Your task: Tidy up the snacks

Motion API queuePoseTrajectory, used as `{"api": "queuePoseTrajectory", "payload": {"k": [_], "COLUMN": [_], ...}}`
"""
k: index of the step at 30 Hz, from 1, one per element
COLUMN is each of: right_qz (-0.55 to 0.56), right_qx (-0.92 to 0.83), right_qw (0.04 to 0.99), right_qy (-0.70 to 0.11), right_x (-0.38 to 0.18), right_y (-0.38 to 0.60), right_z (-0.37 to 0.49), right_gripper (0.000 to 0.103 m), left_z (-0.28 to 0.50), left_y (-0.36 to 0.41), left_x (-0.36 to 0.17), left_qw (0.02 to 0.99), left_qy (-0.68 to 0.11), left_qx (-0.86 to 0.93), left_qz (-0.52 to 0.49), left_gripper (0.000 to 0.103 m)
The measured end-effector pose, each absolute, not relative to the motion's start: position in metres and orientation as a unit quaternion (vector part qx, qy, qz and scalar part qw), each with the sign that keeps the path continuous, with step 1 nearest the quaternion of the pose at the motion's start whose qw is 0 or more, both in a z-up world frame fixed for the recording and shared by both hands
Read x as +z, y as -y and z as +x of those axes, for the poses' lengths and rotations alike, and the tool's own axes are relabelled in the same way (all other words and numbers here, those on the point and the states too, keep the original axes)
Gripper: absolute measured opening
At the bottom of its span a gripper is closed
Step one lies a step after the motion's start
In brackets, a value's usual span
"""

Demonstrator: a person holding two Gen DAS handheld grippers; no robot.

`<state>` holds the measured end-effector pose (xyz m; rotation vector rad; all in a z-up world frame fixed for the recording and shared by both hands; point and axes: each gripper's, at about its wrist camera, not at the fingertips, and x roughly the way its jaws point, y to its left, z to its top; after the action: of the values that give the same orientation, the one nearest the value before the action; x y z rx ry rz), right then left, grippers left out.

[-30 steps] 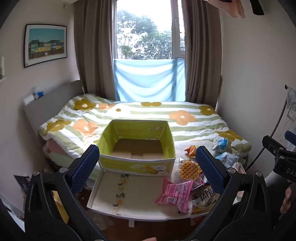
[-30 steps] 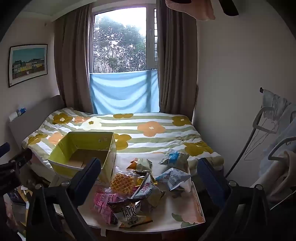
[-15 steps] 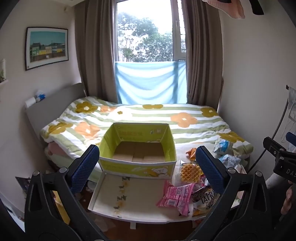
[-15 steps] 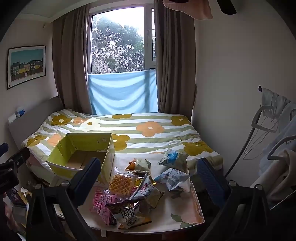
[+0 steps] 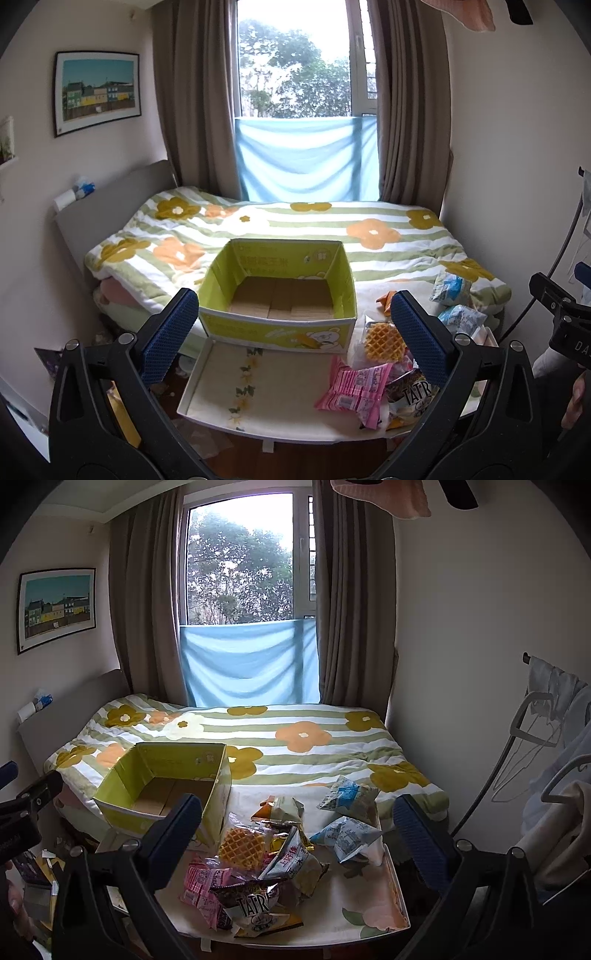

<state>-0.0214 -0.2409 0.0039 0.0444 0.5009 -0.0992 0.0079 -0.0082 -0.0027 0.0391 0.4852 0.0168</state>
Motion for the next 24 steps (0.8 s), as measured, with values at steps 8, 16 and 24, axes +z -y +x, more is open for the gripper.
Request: {"api": "queuePoseTrajectory", "payload": {"k": [8,16,24], "right_qz": [0.026,0.024,0.025], "right_qx": [-0.045,-0.043,-0.039], "right_qw": [0.967,0.967,0.967], "right_qy": [-0.251,-0.25,-0.25], "right_x": [0.0014,0.0019,0.0018], "right_y": [0.2423,0.2415,0.2387], "right_z": [-0.0191,-0.0201,-0.0221], "right_gripper": [0.103,0.103,0.103], "left_z": [0.0095,0.0055,0.0032], "left_y": [0.0094,0.0072,0.0067], "left_x": [-0.0035,-0.0044,-0.0047], "left_qw": [0.969,0.97,0.969], "left_qy": [-0.244,-0.244,-0.244], "left_qx": [0.011,0.011,0.011], "left_qz": [0.018,0.014,0.014], "left_gripper": [0.103,0.103,0.103]}}
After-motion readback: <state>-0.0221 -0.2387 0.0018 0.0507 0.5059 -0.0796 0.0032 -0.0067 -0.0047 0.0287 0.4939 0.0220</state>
